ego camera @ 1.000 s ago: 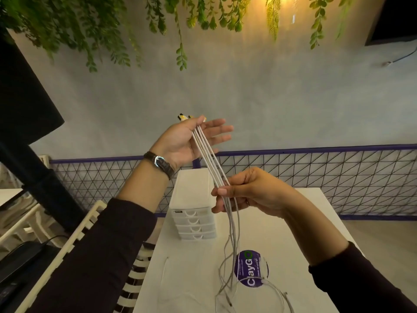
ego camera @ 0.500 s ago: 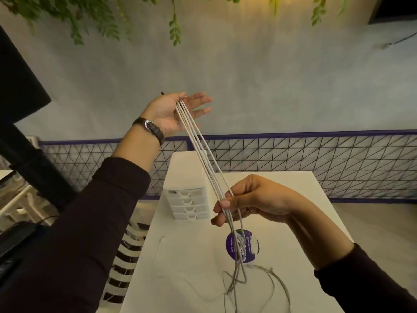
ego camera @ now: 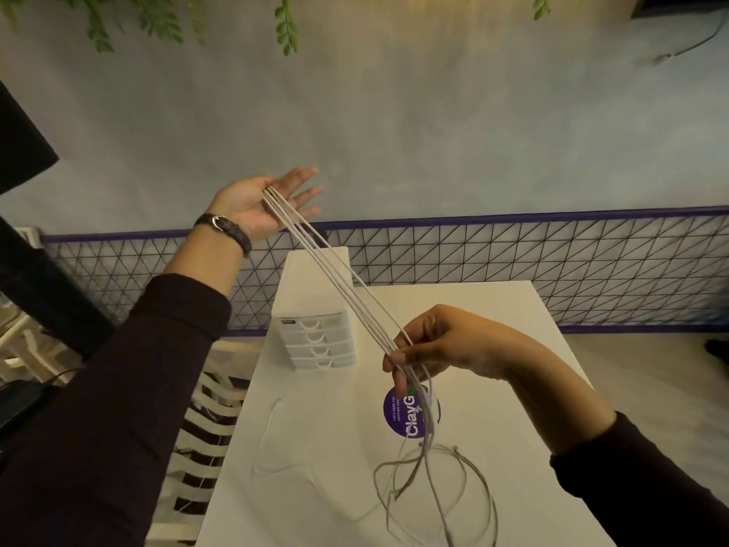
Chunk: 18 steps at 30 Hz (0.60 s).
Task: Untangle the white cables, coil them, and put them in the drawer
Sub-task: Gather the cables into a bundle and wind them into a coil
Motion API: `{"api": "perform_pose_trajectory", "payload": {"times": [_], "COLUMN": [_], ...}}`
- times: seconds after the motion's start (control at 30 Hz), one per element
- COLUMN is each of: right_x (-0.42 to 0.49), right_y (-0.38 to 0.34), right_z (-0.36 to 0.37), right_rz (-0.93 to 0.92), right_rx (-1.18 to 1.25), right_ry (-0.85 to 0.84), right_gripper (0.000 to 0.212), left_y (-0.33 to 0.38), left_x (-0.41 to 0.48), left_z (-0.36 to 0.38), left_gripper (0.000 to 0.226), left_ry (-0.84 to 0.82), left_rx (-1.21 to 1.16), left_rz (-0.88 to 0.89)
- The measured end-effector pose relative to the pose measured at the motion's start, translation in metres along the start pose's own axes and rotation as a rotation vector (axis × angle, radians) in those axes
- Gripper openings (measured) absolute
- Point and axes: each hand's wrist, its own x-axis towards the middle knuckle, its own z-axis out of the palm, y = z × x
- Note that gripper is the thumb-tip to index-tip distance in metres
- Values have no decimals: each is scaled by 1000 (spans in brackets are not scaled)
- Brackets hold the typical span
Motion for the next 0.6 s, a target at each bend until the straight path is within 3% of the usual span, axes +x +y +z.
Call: {"api": "perform_pose_trajectory", "payload": {"times": [0.17, 0.6], "right_x": [4, 0], "right_y": [-8, -17], "right_z": [-5, -38], "right_rz": [18, -76], "right_rx": [-66, -64], "right_ry": [-42, -155], "right_gripper": [13, 18], "left_y": [22, 61], "left_x": [-1, -1], "left_z": [2, -36], "left_gripper": [52, 50], "left_ry": [60, 132], "left_rx": [-133, -167], "left_rz": [60, 104]}}
